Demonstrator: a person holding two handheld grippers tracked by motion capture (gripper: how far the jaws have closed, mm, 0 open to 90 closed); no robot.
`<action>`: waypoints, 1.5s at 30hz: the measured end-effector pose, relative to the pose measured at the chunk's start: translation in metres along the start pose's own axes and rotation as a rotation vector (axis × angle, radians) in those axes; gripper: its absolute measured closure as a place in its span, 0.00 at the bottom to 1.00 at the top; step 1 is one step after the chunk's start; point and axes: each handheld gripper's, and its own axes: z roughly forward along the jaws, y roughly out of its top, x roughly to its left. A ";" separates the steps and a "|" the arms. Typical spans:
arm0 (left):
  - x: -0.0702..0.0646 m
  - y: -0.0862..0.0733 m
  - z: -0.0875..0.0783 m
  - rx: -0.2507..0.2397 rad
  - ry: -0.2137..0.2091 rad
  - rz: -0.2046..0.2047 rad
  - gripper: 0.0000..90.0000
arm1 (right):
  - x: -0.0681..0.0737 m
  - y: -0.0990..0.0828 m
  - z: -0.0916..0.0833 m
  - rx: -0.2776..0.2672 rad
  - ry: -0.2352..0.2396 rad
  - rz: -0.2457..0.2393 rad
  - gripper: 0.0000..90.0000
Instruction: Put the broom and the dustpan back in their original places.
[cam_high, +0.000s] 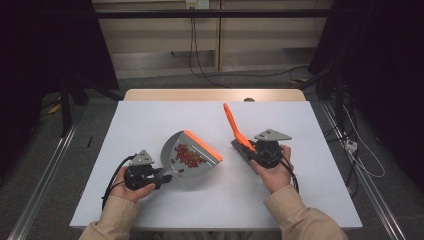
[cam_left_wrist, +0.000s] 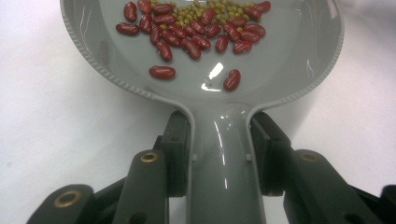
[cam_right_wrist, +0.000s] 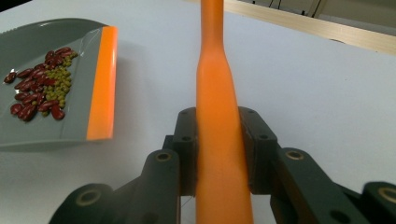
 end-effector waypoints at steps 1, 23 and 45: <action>0.001 0.000 -0.001 -0.002 0.004 -0.003 0.70 | -0.001 0.000 -0.001 0.000 -0.002 0.001 0.79; 0.016 0.002 -0.009 -0.020 0.092 -0.072 0.70 | -0.038 -0.010 -0.019 -0.036 -0.041 0.096 0.79; 0.031 -0.003 -0.007 -0.005 0.203 -0.162 0.70 | -0.071 -0.024 -0.038 -0.018 -0.142 0.114 0.79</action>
